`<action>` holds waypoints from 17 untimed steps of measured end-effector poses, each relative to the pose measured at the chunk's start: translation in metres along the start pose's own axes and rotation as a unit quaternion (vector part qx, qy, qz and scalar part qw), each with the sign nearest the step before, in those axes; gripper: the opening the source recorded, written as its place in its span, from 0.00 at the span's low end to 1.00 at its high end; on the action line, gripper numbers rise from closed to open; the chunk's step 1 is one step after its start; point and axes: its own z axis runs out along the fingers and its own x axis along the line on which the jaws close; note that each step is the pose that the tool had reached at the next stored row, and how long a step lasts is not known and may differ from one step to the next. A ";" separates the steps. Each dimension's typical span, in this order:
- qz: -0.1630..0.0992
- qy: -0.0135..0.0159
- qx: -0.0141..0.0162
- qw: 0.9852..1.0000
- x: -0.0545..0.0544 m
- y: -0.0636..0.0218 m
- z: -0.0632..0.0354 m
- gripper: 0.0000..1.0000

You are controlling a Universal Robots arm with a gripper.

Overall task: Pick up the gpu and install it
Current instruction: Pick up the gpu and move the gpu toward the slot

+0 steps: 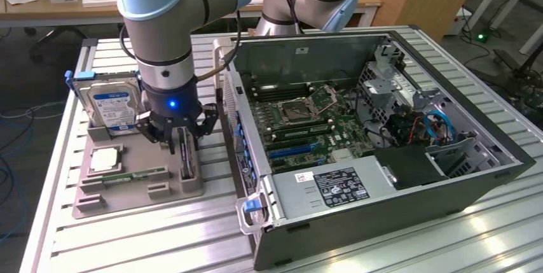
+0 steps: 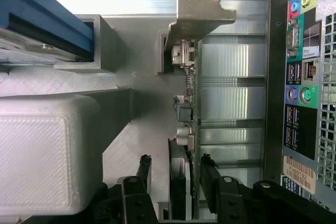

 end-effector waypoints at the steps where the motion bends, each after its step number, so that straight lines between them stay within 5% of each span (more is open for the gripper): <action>1: 0.000 0.000 0.000 1.000 0.000 0.0000 0.0000 0.50; 17: 0.000 0.000 0.000 1.000 0.000 0.0000 0.0000 0.34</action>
